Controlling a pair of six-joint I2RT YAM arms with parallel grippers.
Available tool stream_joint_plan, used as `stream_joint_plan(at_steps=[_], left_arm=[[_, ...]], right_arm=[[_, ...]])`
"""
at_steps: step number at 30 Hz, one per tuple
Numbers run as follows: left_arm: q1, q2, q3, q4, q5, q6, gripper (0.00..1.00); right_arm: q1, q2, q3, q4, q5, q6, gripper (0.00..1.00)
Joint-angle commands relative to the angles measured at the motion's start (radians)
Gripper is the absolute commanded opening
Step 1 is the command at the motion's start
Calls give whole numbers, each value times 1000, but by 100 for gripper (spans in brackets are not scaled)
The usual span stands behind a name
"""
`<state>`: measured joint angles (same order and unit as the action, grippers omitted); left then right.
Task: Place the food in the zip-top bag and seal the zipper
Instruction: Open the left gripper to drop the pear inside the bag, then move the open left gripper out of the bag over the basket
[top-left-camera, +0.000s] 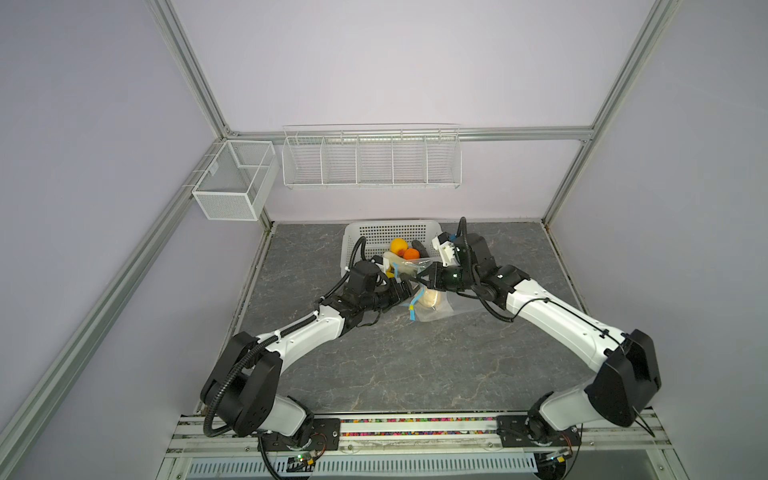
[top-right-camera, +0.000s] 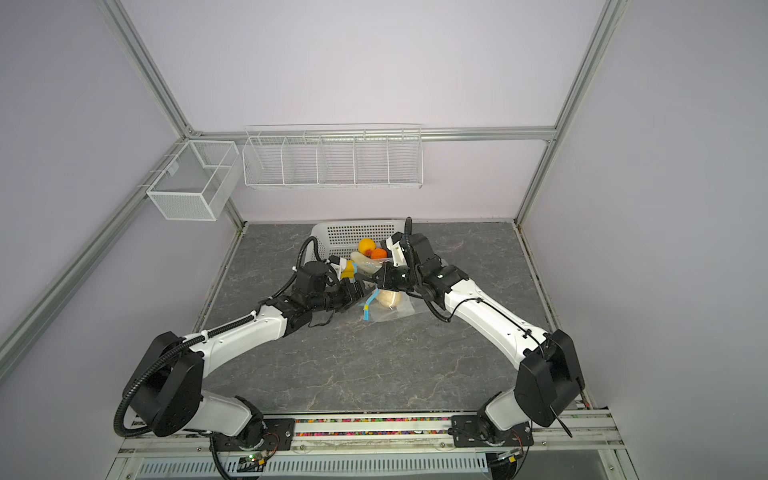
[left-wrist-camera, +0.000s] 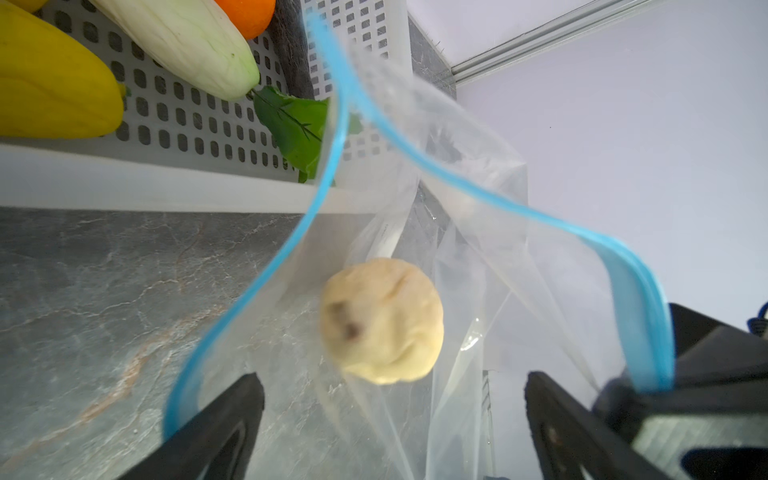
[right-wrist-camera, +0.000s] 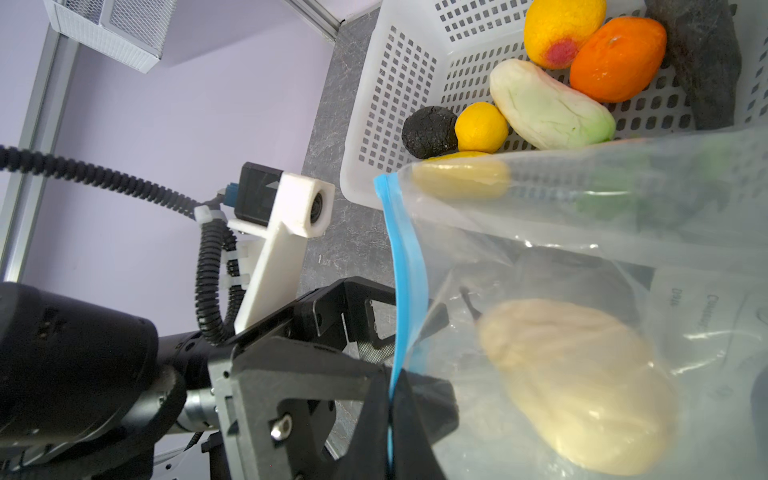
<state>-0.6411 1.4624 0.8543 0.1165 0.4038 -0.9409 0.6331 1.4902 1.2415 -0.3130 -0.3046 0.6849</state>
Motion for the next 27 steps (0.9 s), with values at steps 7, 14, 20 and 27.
stream_joint_plan(at_steps=[7,14,20,27], left_arm=[[-6,-63,33,-26,-21,32,89],[1,-108,88,-180,-77,129,88],[13,-97,102,-230,-77,174,88],[70,-77,147,-335,-74,269,87]], right_arm=[[2,-32,-13,-3,18,11,6],[-11,-52,-26,-71,91,1,7],[-17,-66,-49,-84,108,4,7],[-20,-80,-63,-86,112,-5,6]])
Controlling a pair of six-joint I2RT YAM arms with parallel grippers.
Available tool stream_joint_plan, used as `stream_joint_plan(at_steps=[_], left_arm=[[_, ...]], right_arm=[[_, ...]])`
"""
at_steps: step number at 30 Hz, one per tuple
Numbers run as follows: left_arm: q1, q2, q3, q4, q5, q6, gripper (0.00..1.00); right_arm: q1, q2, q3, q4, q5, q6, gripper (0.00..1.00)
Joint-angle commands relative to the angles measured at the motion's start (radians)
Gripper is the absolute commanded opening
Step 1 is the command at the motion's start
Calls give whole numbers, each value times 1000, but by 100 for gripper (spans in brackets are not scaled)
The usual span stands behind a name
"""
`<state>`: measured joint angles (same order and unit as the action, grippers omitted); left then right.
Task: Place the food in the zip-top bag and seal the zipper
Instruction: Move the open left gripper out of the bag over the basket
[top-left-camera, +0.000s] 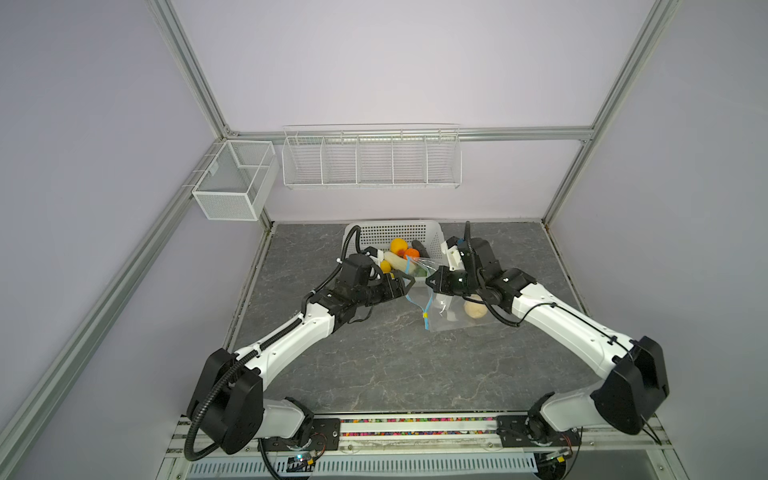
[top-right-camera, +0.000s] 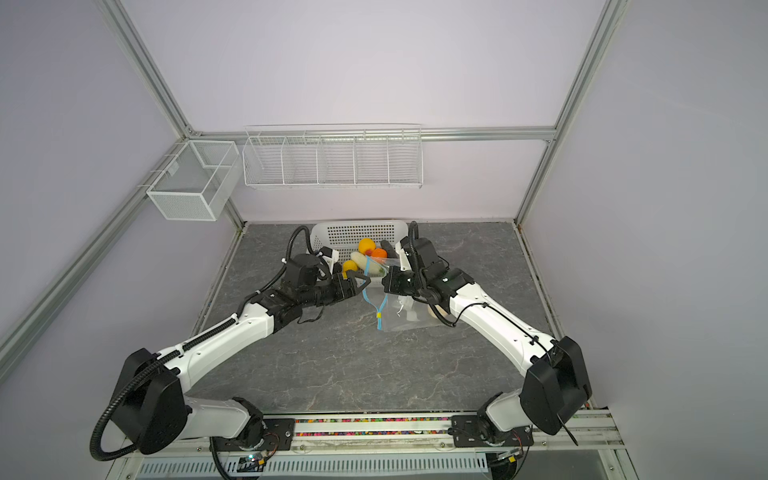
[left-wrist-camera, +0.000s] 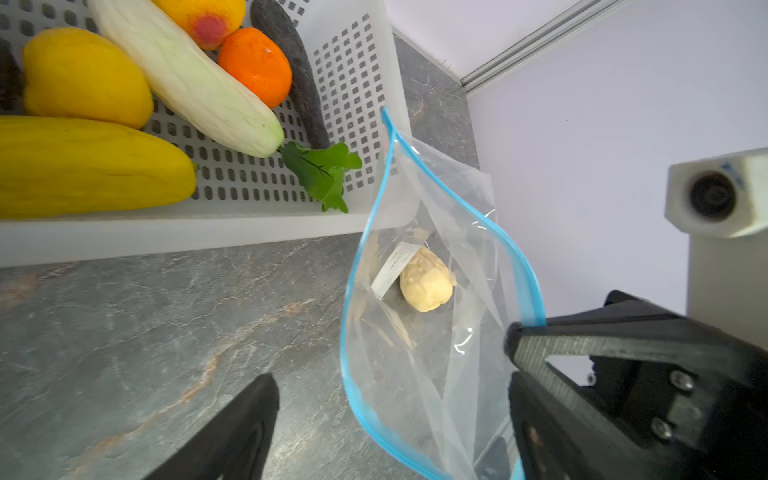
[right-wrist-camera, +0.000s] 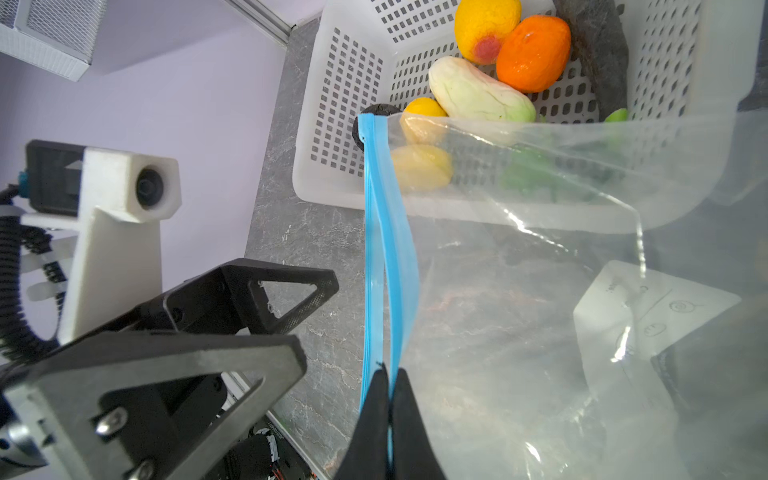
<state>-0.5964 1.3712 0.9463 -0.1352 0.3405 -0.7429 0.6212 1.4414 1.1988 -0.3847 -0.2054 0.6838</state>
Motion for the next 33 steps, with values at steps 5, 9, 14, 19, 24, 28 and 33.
stream_joint_plan(at_steps=[5,9,14,19,24,28,33], left_arm=[[59,86,213,-271,-89,175,87],[75,206,393,-434,-182,258,87],[111,349,562,-551,-254,304,87],[130,499,719,-648,-293,321,87],[139,604,812,-690,-329,322,87],[163,661,851,-695,-308,324,86],[168,706,880,-682,-263,317,82]], right_arm=[[-9,-35,-40,0,12,-7,6],[-8,-29,-51,6,14,-17,6],[-10,-30,-59,9,24,-37,6],[-14,-9,-56,19,16,-56,6],[-21,18,-59,38,-7,-59,6],[-29,43,-44,40,-31,-66,6],[-38,74,-34,47,-44,-69,6]])
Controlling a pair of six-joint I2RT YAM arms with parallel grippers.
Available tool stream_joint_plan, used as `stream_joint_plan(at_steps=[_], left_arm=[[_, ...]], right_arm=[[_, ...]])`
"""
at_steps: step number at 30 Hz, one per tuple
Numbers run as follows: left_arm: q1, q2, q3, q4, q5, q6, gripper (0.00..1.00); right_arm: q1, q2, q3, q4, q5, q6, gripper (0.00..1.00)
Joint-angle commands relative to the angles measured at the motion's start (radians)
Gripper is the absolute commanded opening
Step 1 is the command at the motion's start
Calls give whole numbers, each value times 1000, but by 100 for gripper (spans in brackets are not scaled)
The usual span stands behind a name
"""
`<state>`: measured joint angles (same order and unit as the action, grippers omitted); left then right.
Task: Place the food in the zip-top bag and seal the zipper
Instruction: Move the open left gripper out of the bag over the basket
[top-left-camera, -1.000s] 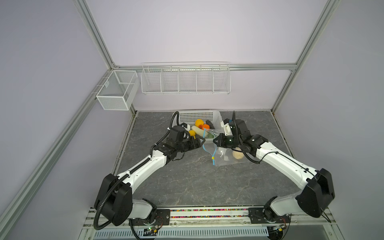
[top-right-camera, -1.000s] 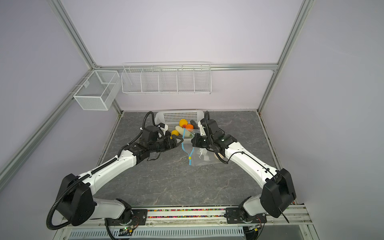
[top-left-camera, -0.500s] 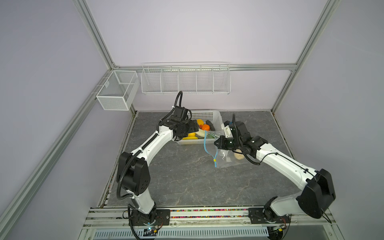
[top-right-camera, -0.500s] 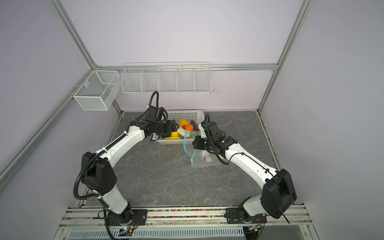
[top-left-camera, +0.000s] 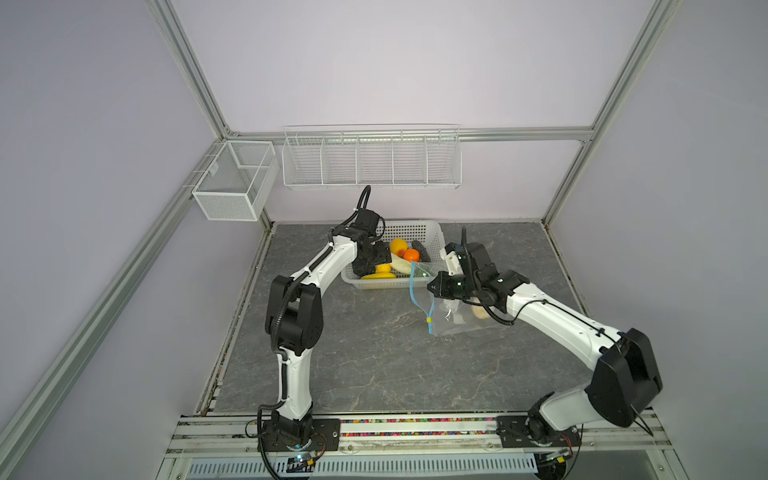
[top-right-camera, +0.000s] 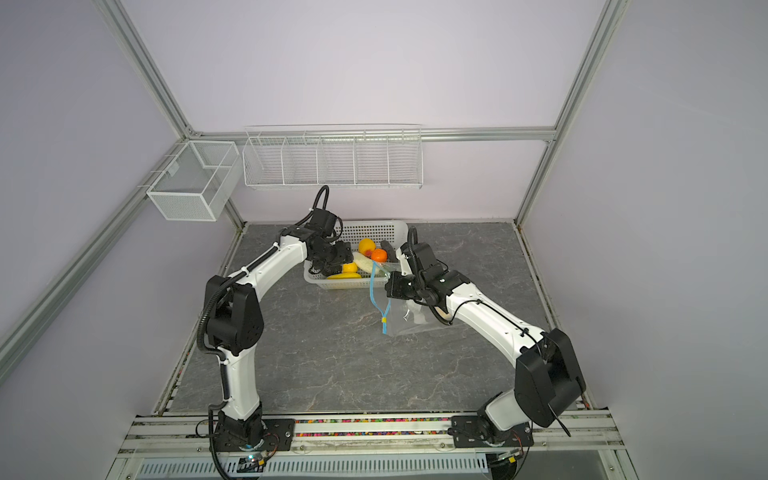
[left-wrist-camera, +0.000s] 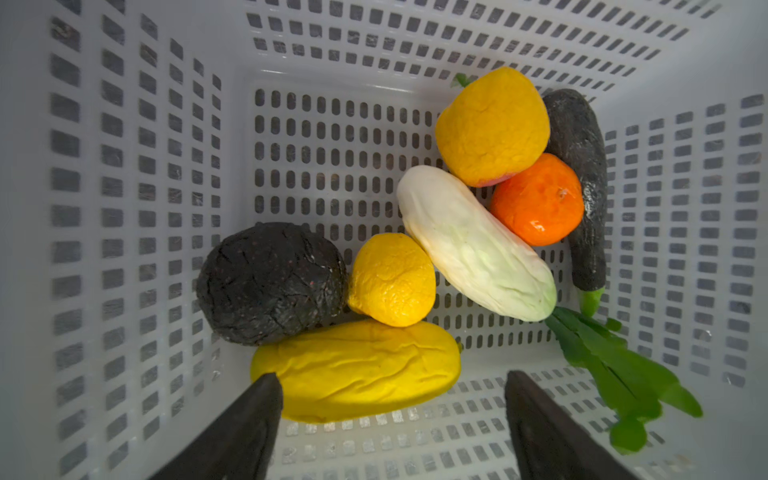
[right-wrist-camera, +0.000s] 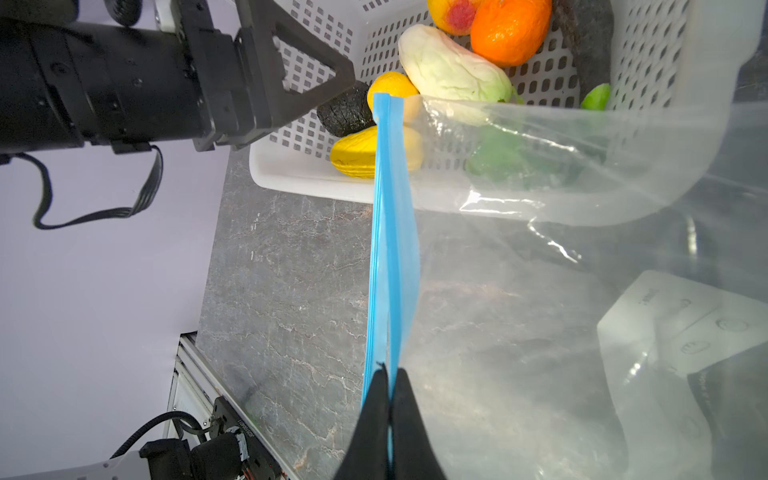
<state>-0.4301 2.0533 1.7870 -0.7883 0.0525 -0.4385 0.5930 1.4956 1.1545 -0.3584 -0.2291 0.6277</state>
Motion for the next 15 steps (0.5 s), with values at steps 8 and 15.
stream_joint_plan(at_steps=[8,15], left_arm=[[-20,105,100,-50,30,18,77],[-30,179,172,-86,-8,35,77]], right_arm=[[-19,42,11,35,-32,-9,6],[-25,43,8,35,-32,-8,7]])
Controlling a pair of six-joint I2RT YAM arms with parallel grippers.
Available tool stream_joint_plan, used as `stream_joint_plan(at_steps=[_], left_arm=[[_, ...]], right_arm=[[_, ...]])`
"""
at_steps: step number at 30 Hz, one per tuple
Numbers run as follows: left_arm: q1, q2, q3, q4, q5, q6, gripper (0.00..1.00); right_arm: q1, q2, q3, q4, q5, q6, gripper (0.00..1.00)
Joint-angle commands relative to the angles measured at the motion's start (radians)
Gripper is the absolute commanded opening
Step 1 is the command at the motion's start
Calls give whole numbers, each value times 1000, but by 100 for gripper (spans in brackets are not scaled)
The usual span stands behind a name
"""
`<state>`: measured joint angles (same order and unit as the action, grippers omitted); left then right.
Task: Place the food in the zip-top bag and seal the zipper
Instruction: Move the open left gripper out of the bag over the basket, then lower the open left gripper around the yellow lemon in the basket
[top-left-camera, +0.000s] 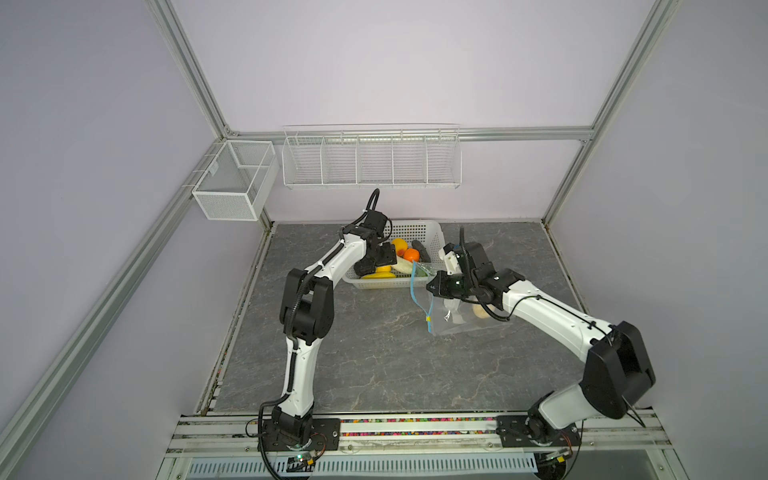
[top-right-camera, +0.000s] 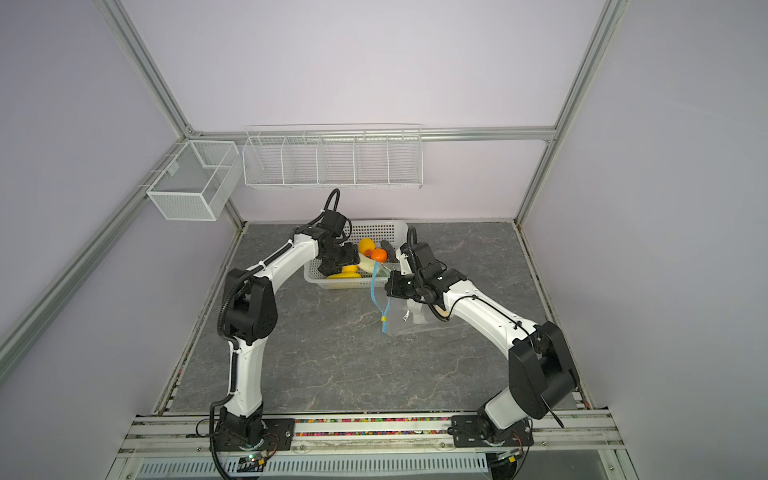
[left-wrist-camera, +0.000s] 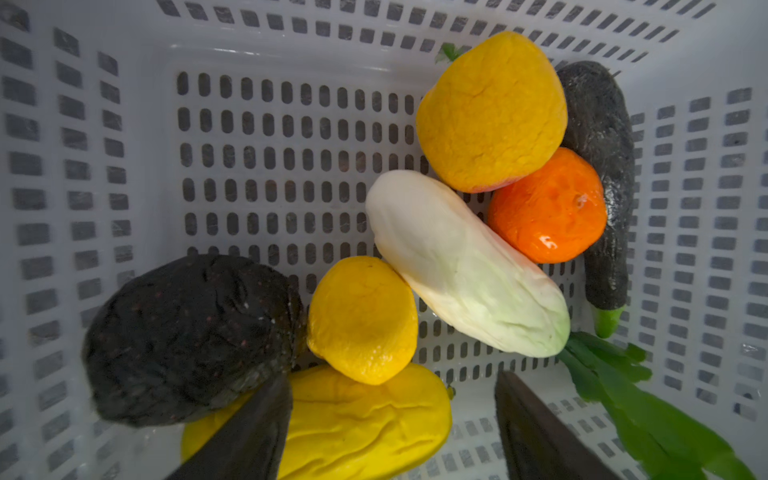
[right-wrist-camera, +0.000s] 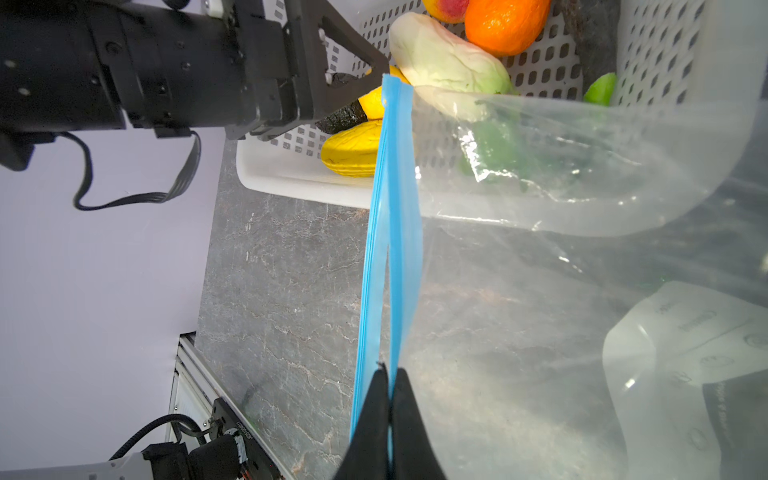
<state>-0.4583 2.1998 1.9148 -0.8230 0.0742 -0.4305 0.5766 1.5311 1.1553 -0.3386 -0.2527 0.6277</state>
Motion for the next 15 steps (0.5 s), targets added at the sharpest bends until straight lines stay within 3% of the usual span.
stream_joint_plan(at_steps=[1,15], left_arm=[[-2,42,52,-56,-33,27,77],[0,138,106,-65,-72,28,72]], right_arm=[[-9,9,7,15,-10,-9,6],[-12,12,0,13,-16,-10,6]])
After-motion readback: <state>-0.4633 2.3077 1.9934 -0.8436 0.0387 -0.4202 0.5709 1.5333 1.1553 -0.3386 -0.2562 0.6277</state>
